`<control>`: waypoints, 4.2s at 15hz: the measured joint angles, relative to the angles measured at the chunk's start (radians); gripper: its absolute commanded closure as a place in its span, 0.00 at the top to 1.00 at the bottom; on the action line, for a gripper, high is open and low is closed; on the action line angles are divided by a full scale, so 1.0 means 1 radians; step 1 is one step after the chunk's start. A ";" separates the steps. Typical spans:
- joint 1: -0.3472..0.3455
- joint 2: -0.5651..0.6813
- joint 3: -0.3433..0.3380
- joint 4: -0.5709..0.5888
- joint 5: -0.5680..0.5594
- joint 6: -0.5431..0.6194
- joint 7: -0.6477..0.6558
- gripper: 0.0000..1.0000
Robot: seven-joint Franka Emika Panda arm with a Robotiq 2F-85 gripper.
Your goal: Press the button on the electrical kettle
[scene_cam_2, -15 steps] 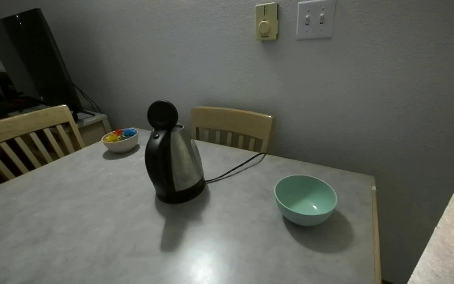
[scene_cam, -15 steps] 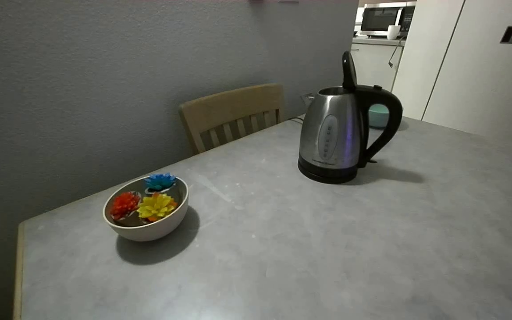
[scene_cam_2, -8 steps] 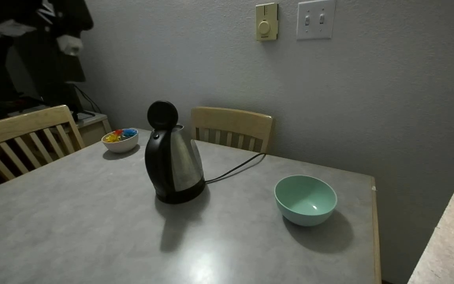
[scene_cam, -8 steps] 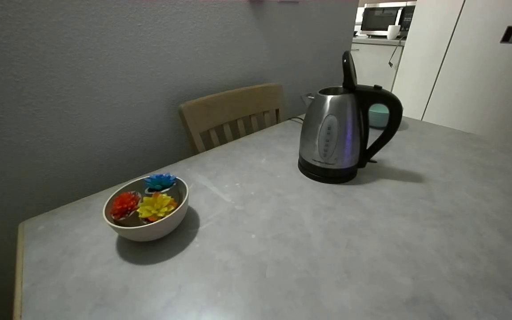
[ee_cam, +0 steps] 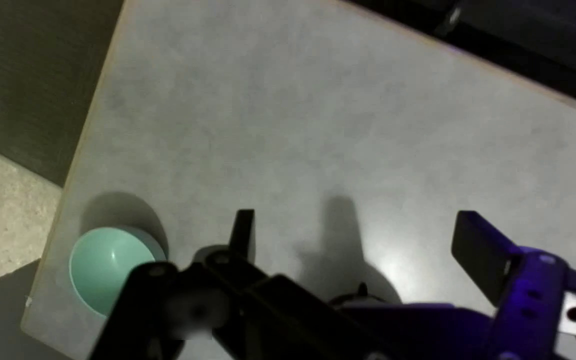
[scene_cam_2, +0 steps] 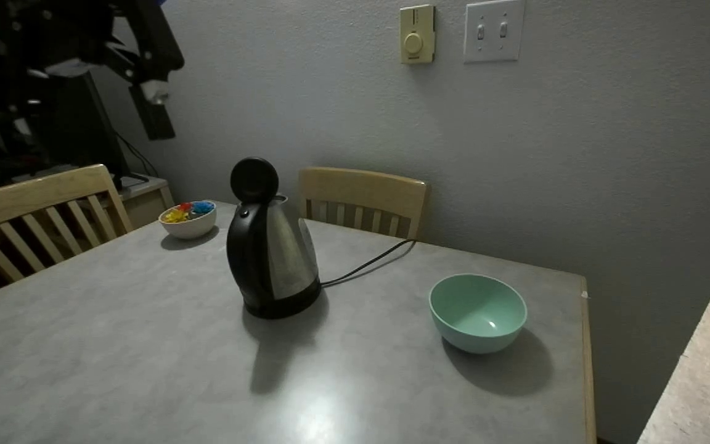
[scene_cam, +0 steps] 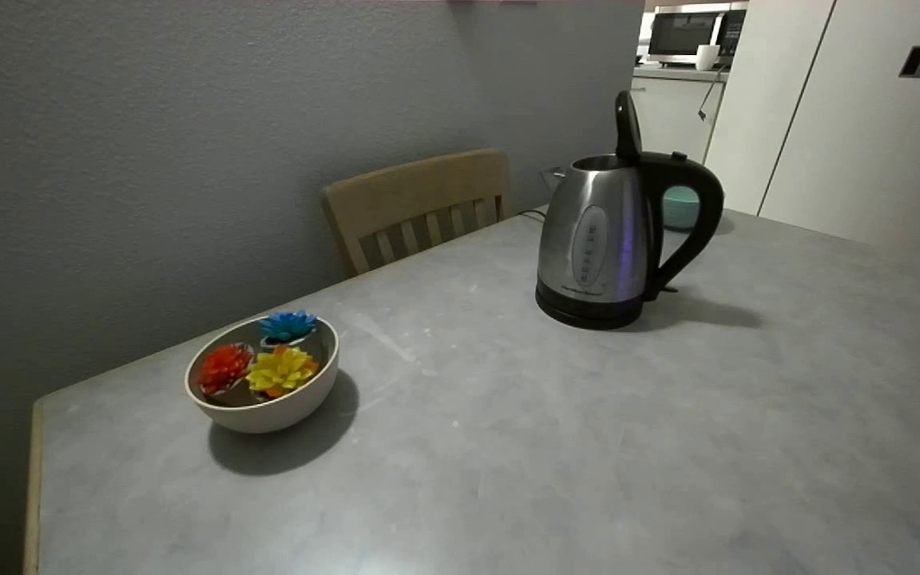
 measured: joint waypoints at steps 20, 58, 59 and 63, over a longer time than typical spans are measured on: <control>0.075 0.310 0.064 -0.019 0.441 0.729 -0.237 0.00; -0.002 0.507 0.144 0.223 0.355 0.351 0.003 0.00; -0.002 0.505 0.145 0.224 0.355 0.351 0.003 0.00; -0.002 0.497 0.147 0.226 0.354 0.356 -0.002 0.00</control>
